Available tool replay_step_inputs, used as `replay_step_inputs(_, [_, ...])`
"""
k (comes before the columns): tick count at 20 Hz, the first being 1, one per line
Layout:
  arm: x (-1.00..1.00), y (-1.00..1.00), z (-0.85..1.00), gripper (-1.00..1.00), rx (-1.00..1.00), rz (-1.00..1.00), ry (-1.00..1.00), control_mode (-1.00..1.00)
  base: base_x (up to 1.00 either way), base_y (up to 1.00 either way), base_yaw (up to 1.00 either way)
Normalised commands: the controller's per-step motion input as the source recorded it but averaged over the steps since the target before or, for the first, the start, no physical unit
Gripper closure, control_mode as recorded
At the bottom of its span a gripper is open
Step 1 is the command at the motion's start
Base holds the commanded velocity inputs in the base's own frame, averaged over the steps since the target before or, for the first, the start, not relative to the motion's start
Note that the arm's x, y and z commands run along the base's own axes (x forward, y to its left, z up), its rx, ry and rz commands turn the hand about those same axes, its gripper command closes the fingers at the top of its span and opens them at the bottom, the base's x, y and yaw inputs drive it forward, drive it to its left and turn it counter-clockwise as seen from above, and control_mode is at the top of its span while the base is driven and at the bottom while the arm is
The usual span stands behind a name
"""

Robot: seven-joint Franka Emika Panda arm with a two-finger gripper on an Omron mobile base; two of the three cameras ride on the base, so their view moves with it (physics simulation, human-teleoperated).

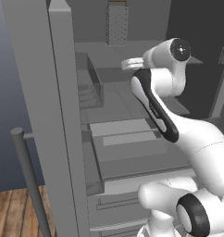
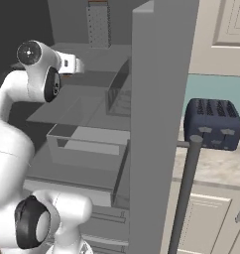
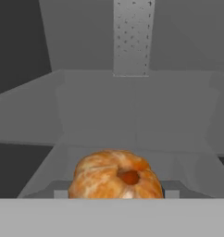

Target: Pick the two tangerines from the fridge and place them on the plate next to the blender to make a fruit smoothie.

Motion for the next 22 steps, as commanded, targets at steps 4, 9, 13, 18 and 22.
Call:
replay_step_inputs(4, [-1.00,-0.11,0.05,1.00,0.01,0.00,0.05,-1.00,0.00,0.00,0.00])
replay_step_inputs(9, [-1.00,-0.10,0.00,1.00,-0.03,0.00,0.00,-1.00,0.00,0.00,0.00])
replay_step_inputs(13, [-1.00,-0.23,0.00,1.00,-0.01,0.00,0.04,-1.00,0.00,0.00,0.00])
replay_step_inputs(18, [-1.00,-0.26,0.00,1.00,0.00,0.00,0.18,-1.00,0.00,0.00,0.00])
replay_step_inputs(22, [-1.00,-0.08,-0.09,1.00,-0.04,0.00,0.30,-1.00,0.00,0.00,0.00])
